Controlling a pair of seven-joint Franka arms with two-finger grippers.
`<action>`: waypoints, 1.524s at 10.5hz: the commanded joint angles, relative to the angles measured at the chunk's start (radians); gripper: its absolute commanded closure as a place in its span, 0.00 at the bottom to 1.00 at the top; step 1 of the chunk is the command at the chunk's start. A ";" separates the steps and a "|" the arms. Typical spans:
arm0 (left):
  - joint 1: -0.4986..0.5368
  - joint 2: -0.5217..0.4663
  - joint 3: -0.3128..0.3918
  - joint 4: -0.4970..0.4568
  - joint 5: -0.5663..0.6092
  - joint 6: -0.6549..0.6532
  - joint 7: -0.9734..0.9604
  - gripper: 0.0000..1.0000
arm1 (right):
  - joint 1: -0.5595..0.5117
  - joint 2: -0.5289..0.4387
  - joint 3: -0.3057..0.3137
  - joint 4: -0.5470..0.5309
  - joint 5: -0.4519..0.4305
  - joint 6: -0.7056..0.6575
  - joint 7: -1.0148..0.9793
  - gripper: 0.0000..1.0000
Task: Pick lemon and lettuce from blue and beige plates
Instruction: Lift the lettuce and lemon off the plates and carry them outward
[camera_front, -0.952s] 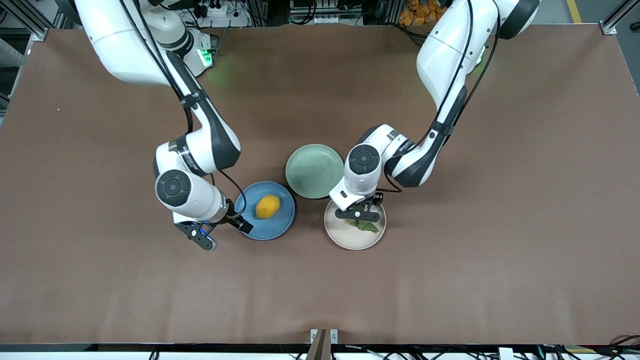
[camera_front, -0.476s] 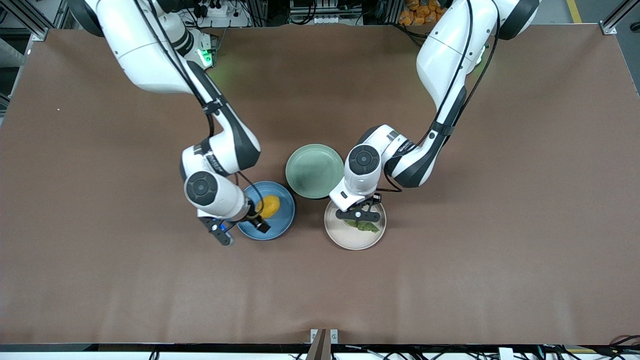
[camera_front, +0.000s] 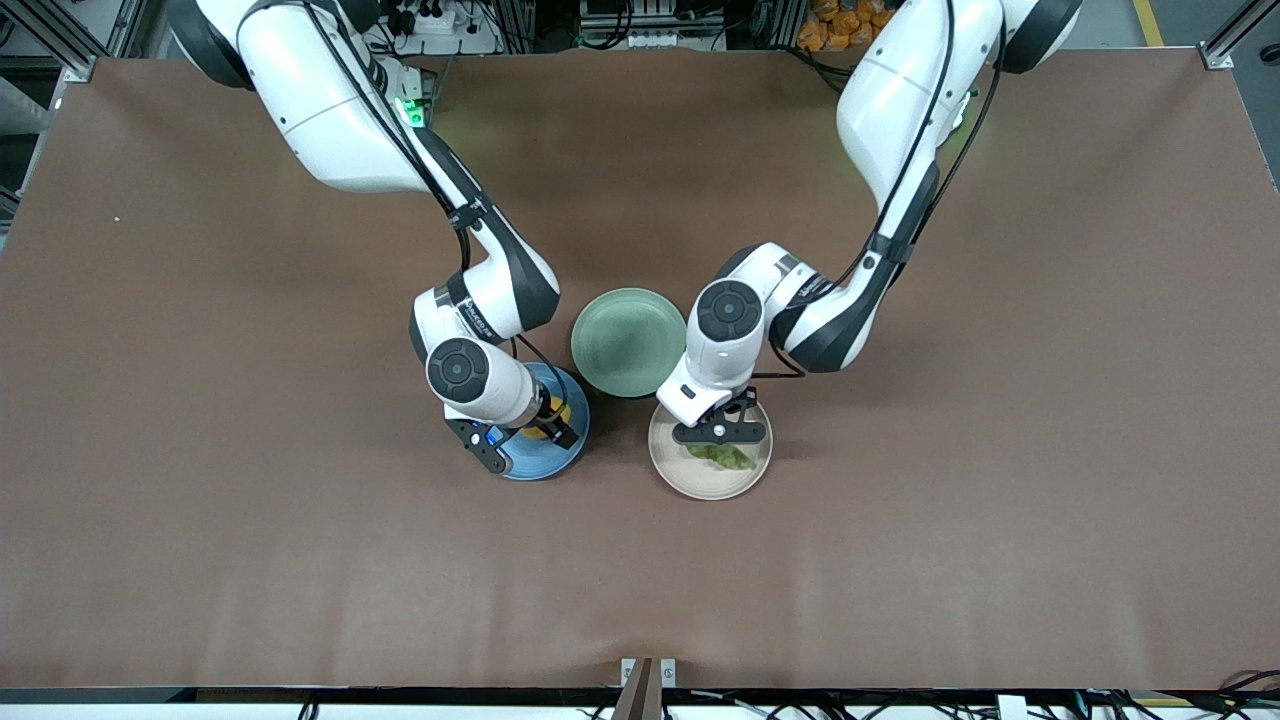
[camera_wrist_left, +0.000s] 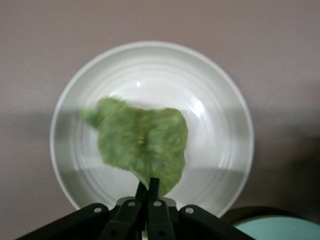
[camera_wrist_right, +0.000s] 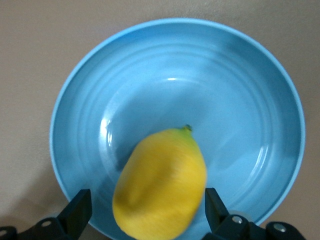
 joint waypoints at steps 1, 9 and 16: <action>0.020 -0.154 0.002 -0.022 0.010 -0.135 -0.039 1.00 | 0.008 0.008 -0.010 0.014 0.010 0.003 0.008 0.24; 0.259 -0.239 0.000 -0.034 -0.024 -0.377 0.148 1.00 | -0.012 -0.039 -0.037 0.092 -0.068 -0.157 -0.006 1.00; 0.350 -0.102 0.000 -0.024 -0.022 -0.317 0.197 0.22 | -0.206 -0.102 -0.040 0.219 -0.192 -0.503 -0.494 1.00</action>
